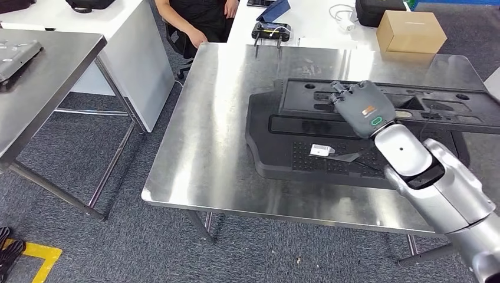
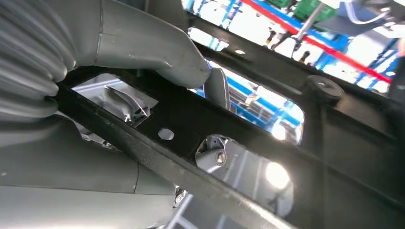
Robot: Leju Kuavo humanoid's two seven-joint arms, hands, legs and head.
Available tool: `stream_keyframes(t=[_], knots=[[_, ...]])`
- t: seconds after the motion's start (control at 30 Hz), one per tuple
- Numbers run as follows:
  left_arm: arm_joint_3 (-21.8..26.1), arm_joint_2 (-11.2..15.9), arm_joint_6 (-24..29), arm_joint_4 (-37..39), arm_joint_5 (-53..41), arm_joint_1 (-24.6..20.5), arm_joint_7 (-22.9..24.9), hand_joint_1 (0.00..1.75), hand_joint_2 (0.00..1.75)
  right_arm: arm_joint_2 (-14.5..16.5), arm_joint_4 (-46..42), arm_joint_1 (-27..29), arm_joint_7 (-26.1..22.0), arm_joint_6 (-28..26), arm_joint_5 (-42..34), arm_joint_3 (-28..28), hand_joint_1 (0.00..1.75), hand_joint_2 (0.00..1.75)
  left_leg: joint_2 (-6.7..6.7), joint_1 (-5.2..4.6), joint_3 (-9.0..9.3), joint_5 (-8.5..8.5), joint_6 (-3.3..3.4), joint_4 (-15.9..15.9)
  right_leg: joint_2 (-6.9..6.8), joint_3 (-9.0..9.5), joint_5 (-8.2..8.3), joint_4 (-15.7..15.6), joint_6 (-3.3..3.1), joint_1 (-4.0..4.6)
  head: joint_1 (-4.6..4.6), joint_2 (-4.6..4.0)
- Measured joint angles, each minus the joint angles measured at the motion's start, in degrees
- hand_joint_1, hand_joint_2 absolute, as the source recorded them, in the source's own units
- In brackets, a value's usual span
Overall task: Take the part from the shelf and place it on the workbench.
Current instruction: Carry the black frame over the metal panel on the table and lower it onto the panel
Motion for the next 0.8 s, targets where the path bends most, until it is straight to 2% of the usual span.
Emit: stream_keyframes(t=[0.03, 0.07, 0.1, 0.13, 0.17, 0.23, 0.3, 0.33, 0.37, 0.43, 0.47, 0.5, 0.53, 0.6, 0.63, 0.67, 0.7, 0.73, 0.8], knots=[[0.0, 0.1, 0.0, -0.1, 0.1, 0.0, 0.0, 0.00, 0.00, 0.6, 0.3, 0.1, 0.0, -0.1, 0.4, 0.5, 1.75, 1.75, 0.00, -0.03, 0.47, 2.11, 0.28, -2.4, 0.09, 0.44, -0.29, 0.0, -0.01, 0.10, 0.01, 0.00], [0.0, 0.2, 0.0, -0.1, 0.2, 0.0, 0.0, 0.00, 0.00, 1.2, 0.6, 0.1, 0.1, -0.2, 0.8, 1.0, 1.75, 1.75, -0.01, -0.07, 1.89, 4.73, 0.62, -6.4, 0.17, 0.87, -0.60, 0.0, 0.09, 0.15, 0.01, 0.00], [0.0, 0.3, 0.0, -0.2, 0.2, 0.1, 0.1, 0.00, 0.00, 1.7, 1.0, 0.1, 0.2, -0.3, 1.2, 1.3, 1.75, 1.75, -0.03, -0.17, 3.55, 6.58, 0.89, -10.4, 0.23, 1.20, -0.91, 0.0, 0.28, 0.30, 0.02, 0.00], [0.0, 0.4, 0.0, -0.2, 0.2, 0.0, 0.1, 0.00, 0.00, 2.1, 1.4, 0.1, 0.3, -0.4, 1.4, 1.6, 1.75, 1.75, -0.05, -0.29, 4.87, 7.73, 1.08, -13.5, 0.26, 1.40, -1.18, 0.0, 0.52, 0.44, 0.03, 0.00], [0.0, 0.5, 0.0, -0.2, 0.2, 0.0, 0.1, 0.00, 0.00, 2.4, 1.7, 0.1, 0.4, -0.5, 1.6, 1.9, 1.75, 1.75, -0.07, -0.44, 5.65, 8.08, 1.22, -15.3, 0.27, 1.47, -1.41, 0.0, 0.78, 0.56, 0.04, 0.00], [0.0, 0.5, -0.1, -0.2, 0.3, -0.1, 0.1, 0.00, 0.00, 2.9, 2.2, 0.1, 0.4, -0.5, 1.7, 2.2, 1.75, 1.75, -0.11, -0.74, 6.05, 7.70, 1.50, -16.0, 0.28, 1.56, -1.70, -0.2, 1.33, 0.57, 0.00, 0.00], [0.0, 0.5, -0.1, -0.3, 0.3, -0.1, 0.1, 0.00, 0.00, 3.2, 2.5, 0.1, 0.4, -0.6, 1.7, 2.4, 1.75, 1.75, -0.14, -0.65, 6.70, 7.75, 2.06, -16.4, 0.15, 1.10, -2.28, 0.6, 1.72, 0.44, 0.03, 0.00], [0.0, 0.5, -0.1, -0.3, 0.3, -0.1, 0.1, 0.00, 0.00, 3.3, 2.6, 0.1, 0.5, -0.6, 1.7, 2.4, 1.75, 1.75, -0.15, -0.53, 7.06, 7.79, 2.35, -16.7, 0.09, 0.16, -3.04, 2.3, 1.74, 0.47, 0.08, 0.00], [0.0, 0.5, -0.1, -0.3, 0.3, -0.1, 0.1, 0.00, 0.00, 3.3, 2.8, 0.1, 0.5, -0.6, 1.7, 2.4, 1.75, 1.75, -0.15, -0.44, 7.24, 7.75, 2.61, -16.8, 0.02, -1.56, -4.21, 5.4, 1.63, 0.46, 0.12, 0.00], [0.0, 0.6, -0.1, -0.3, 0.3, -0.1, 0.1, 0.00, 0.00, 3.4, 3.1, 0.3, 0.4, -0.6, 1.4, 2.5, 1.75, 1.75, -0.21, -0.51, 7.41, 7.45, 2.97, -16.8, 0.01, -6.24, -6.60, 13.1, 1.48, 0.50, 0.11, 0.00], [0.0, 0.6, -0.1, -0.3, 0.3, -0.1, 0.1, 0.00, 0.00, 3.5, 3.3, 0.6, 0.4, -0.6, 1.2, 2.5, 1.75, 1.75, -0.24, -0.53, 7.55, 7.25, 3.05, -16.8, 0.01, -8.32, -7.08, 16.1, 1.64, 0.48, 0.09, 0.00], [0.0, 0.6, -0.1, -0.4, 0.3, -0.1, 0.1, 0.00, 0.00, 3.5, 3.5, 0.9, 0.3, -0.6, 0.9, 2.6, 1.75, 1.75, -0.31, -0.53, 7.80, 6.99, 3.06, -16.8, 0.00, -9.33, -6.48, 16.7, 2.09, 0.43, 0.10, 0.00], [-0.1, 0.6, -0.1, -0.5, 0.3, -0.1, 0.1, 0.00, 0.00, 3.5, 3.7, 1.3, 0.3, -0.6, 0.6, 2.6, 1.75, 1.75, -0.39, -0.50, 8.17, 6.68, 3.00, -16.8, -0.03, -9.19, -5.02, 15.1, 2.72, 0.35, 0.10, 0.00], [-0.3, 0.6, -0.1, -0.6, 0.3, -0.1, 0.1, 0.00, 0.00, 3.5, 4.0, 1.9, 0.2, -0.6, 0.0, 2.4, 1.75, 1.75, -0.57, -0.50, 9.06, 5.97, 2.62, -16.8, -0.38, -5.99, -0.67, 6.6, 3.82, 0.16, 0.15, 0.00], [-0.4, 0.7, 0.0, -0.7, 0.4, -0.1, 0.1, 0.00, 0.00, 3.5, 4.2, 2.1, 0.2, -0.7, -0.2, 2.3, 1.75, 1.75, -0.65, -0.63, 9.37, 5.59, 2.33, -16.8, -0.54, -4.31, 0.85, 3.0, 3.83, 0.22, 0.14, 0.00], [-0.5, 0.7, 0.0, -0.7, 0.4, -0.1, 0.1, 0.00, 0.00, 3.5, 4.3, 2.3, 0.2, -0.8, -0.4, 2.2, 1.75, 1.75, -0.69, -0.77, 9.57, 5.26, 2.04, -16.7, -0.65, -3.17, 1.67, 0.7, 3.48, 0.31, 0.12, 0.00], [-0.5, 0.8, 0.0, -0.7, 0.4, -0.1, 0.1, 0.00, 0.00, 3.5, 4.5, 2.6, 0.2, -0.9, -0.7, 2.0, 1.75, 1.75, -0.70, -0.90, 9.66, 5.00, 1.76, -16.7, -0.68, -2.68, 1.79, -0.1, 2.94, 0.46, 0.09, 0.00], [-0.6, 0.9, 0.0, -0.7, 0.4, -0.1, 0.2, 0.00, 0.00, 3.5, 4.6, 3.0, 0.2, -1.0, -0.9, 1.8, 1.75, 1.75, -0.67, -0.93, 9.75, 4.76, 1.51, -16.7, -0.53, -2.46, 1.65, -0.1, 2.39, 0.61, 0.06, 0.00], [-0.8, 0.9, 0.1, -0.7, 0.5, -0.1, 0.3, 0.00, 0.00, 3.5, 4.9, 3.7, 0.2, -1.1, -1.4, 1.3, 1.75, 1.75, -0.48, -0.74, 9.65, 4.06, 0.99, -16.2, -0.42, -2.01, 1.36, -0.2, 1.52, 0.30, 0.03, 0.00]])
